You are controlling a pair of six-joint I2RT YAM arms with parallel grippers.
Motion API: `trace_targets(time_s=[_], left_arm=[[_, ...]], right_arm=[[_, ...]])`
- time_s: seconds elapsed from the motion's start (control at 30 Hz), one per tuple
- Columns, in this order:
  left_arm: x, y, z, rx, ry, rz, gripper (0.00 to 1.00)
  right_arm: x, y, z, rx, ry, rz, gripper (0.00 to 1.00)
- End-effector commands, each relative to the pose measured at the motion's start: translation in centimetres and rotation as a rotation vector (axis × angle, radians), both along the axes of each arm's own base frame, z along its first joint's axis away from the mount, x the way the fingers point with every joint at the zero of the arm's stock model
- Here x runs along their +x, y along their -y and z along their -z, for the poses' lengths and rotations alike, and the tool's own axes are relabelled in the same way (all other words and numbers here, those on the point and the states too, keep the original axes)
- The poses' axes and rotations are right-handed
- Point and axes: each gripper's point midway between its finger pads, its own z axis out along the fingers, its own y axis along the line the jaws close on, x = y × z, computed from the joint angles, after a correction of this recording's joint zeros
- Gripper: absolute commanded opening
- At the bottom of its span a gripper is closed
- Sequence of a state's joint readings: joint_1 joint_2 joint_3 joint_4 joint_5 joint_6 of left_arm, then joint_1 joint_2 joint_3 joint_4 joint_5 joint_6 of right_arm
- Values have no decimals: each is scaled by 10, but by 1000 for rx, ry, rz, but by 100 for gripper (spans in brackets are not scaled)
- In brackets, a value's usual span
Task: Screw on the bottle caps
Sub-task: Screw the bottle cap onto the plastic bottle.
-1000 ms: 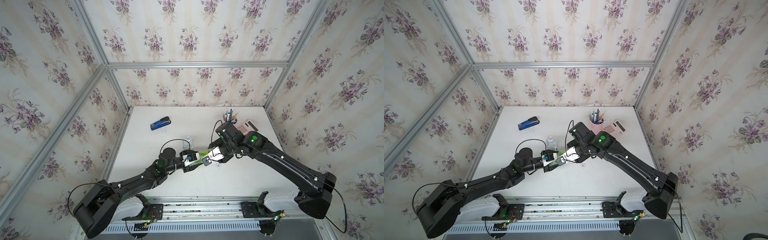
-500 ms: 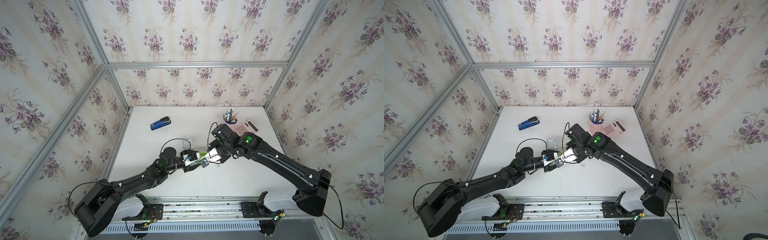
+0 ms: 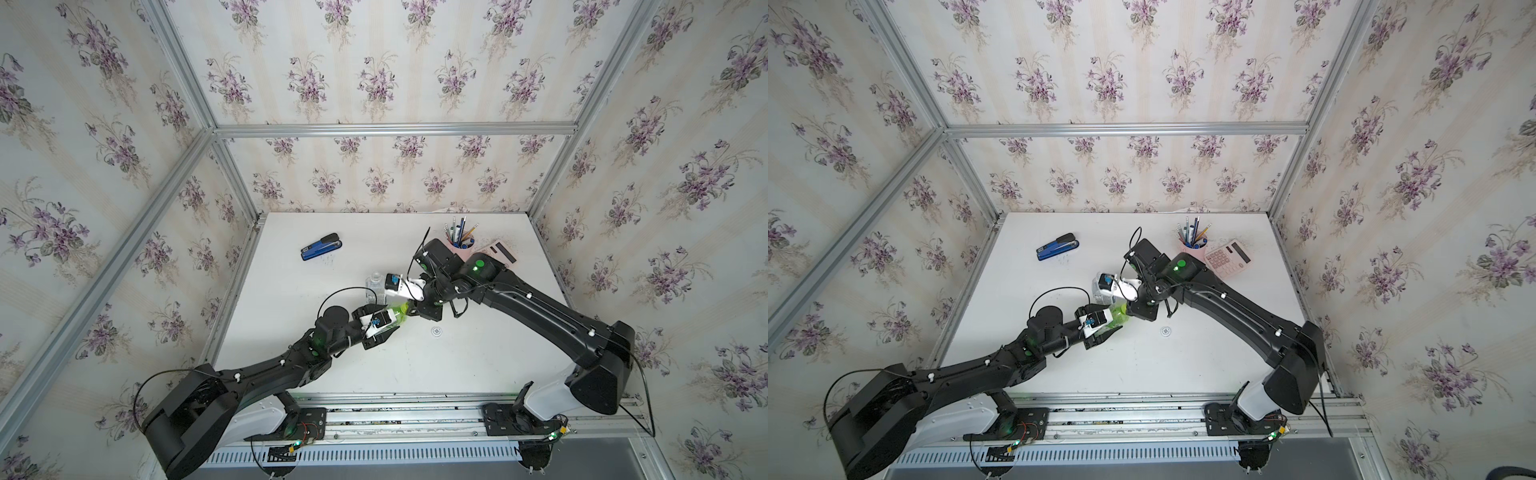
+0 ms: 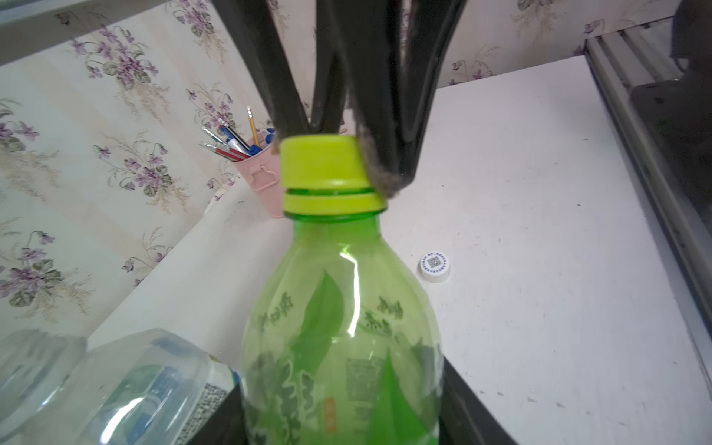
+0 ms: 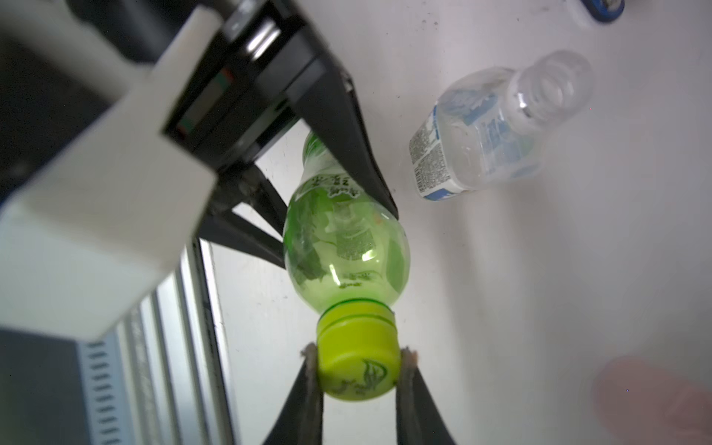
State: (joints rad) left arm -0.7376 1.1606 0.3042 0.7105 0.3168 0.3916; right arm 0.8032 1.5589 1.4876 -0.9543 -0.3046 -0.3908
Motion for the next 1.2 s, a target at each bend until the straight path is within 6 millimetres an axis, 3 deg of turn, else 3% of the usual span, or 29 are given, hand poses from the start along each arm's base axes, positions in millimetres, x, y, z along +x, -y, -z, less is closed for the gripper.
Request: trace_targets(time_s=[0.0,0.07,0.17,0.27,0.37,0.53,0.67,0.8,0.93,0.97,1.03,1.17], left_arm=[[1,7,-45,-117,164,-10,59],[-1,10,-46,-96,200,-32,59],[-4,14,-49,-77,258,-64,59],[-7,14,-51,-75,300,-85,58],[-10,16,-52,-62,337,-99,58],[-7,14,-45,-44,320,-113,58],[-1,9,-37,-37,246,-89,59],[1,4,-34,-62,143,-21,59],[-4,8,-30,-67,73,68,59],[-4,10,-30,-64,63,81,59],[-5,13,-26,-52,42,103,59],[-6,18,-23,-41,19,132,59]], right_arm=[[-4,-24,-6,181,-476,371,17],[-13,-30,4,189,-695,470,19],[-16,-33,16,199,-858,637,18],[-13,-37,7,336,-992,762,21],[-4,-23,1,441,-1054,879,27],[-2,3,4,416,-881,841,41],[5,41,0,239,-542,753,50],[18,67,-38,148,-228,617,61],[12,66,-71,187,16,348,80],[15,66,-75,170,77,309,97],[23,65,-77,110,133,270,100],[16,43,-77,43,233,87,100]])
